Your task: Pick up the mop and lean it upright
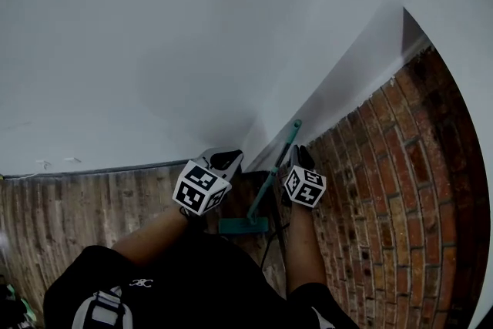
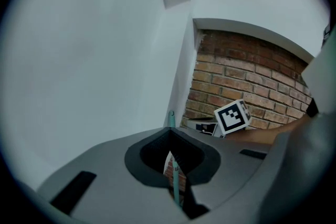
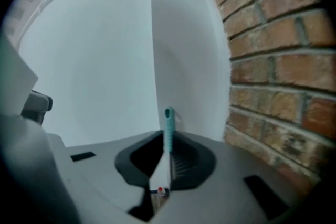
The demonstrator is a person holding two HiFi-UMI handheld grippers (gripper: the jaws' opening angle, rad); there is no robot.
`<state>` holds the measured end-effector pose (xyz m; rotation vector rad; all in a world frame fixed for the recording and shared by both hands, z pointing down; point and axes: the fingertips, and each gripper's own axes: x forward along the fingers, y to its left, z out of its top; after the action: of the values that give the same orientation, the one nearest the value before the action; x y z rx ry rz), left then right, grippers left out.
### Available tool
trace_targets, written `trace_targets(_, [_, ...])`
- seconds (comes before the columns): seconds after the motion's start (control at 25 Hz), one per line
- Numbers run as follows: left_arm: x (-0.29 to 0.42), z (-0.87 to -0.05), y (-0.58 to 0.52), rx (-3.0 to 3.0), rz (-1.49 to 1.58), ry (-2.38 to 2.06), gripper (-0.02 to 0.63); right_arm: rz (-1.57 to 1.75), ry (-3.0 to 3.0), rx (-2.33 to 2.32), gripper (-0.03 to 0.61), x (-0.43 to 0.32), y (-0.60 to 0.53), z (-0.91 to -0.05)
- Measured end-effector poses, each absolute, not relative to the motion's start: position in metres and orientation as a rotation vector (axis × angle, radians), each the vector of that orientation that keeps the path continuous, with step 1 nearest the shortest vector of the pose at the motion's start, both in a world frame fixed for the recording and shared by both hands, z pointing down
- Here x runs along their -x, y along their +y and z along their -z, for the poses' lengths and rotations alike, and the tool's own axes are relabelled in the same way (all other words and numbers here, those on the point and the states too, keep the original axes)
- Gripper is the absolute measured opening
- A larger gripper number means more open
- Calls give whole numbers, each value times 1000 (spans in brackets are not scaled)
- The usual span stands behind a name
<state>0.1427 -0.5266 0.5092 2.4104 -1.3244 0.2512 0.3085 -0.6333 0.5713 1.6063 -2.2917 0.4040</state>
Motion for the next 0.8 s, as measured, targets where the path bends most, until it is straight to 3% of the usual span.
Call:
trace_targets(0.04, [-150,-510,-527,-2419,-253,-1304,-9,-406,-2302,-1640,14,-313,-622,-560])
trace_targets(0.44, [-229,-507,-523,-2555,-280,-1062,-9,-349,-2340,-1909,14,-364,-530,-473])
trace_targets(0.8, [-263,-504,-516,-2614,-294,-949,-9,-368,-2281,-1973,14,-385,-480,-482])
